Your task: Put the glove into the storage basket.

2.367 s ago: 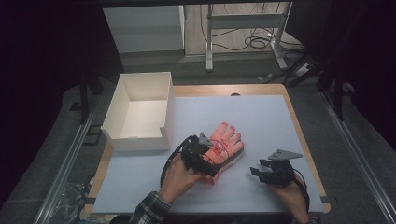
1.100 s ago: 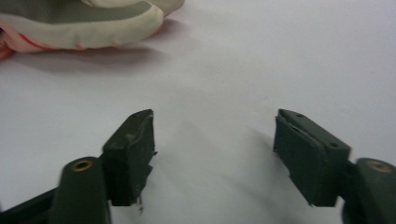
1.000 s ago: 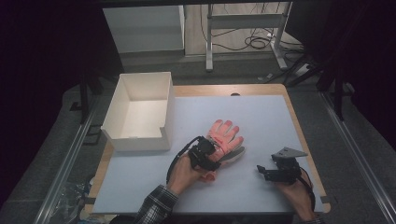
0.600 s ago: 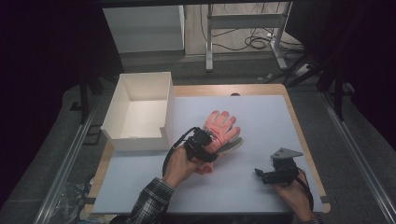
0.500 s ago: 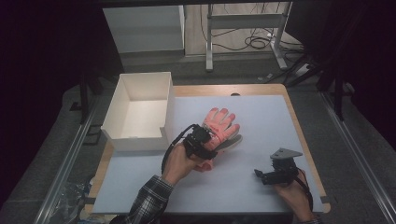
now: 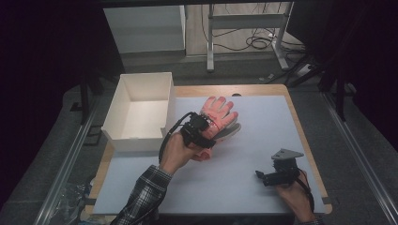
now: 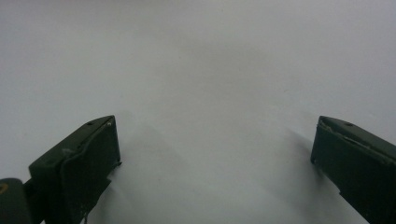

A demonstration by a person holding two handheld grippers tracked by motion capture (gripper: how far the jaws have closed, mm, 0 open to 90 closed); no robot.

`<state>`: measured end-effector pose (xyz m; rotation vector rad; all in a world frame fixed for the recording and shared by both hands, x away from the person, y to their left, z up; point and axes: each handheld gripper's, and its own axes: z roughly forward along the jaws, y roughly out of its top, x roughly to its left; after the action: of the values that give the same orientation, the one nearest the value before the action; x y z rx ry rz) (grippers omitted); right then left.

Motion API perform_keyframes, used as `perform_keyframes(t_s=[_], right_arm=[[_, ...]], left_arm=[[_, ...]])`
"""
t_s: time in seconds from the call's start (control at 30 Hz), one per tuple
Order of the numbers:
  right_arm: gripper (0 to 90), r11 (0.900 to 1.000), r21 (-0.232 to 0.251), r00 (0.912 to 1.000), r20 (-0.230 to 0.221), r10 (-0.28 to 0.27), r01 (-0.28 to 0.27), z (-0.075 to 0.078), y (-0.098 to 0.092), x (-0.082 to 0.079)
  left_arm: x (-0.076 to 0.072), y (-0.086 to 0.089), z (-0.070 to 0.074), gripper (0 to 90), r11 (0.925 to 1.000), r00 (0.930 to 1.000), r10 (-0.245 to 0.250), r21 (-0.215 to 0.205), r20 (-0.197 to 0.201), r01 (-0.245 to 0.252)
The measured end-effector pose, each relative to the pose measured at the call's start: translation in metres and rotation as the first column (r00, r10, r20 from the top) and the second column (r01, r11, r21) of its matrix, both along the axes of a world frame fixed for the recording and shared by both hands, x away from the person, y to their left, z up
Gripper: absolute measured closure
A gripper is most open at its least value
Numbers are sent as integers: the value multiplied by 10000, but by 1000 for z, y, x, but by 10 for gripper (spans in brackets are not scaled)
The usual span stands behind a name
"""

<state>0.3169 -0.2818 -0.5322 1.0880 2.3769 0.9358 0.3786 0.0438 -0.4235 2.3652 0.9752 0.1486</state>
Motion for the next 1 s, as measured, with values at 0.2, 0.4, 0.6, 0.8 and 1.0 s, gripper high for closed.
perform_keyframes(t_s=[0.2, 0.4, 0.6, 0.8, 1.0], right_arm=[[15, 10000, 3, 10000, -11, -12, 12, 0, 0, 0], [15, 10000, 6, 10000, -10, -22, 22, 0, 0, 0], [15, 10000, 16, 10000, -28, -33, 33, 0, 0, 0], [15, 10000, 25, 10000, -43, -45, 45, 0, 0, 0], [15, 10000, -10, 10000, -29, -17, 17, 0, 0, 0]], left_arm=[[9, 7, 16, 484, 9997, 9997, 243, 25, 65, -243], [20, 21, 35, 484, 9979, 9977, 647, -24, 187, -647], [31, 45, 59, 481, 9921, 9912, 1253, -61, 426, -1252], [39, 74, 75, 479, 9769, 9745, 2129, 12, 708, -2135], [46, 104, 82, 477, 9532, 9496, 3007, 32, 881, -3022]])
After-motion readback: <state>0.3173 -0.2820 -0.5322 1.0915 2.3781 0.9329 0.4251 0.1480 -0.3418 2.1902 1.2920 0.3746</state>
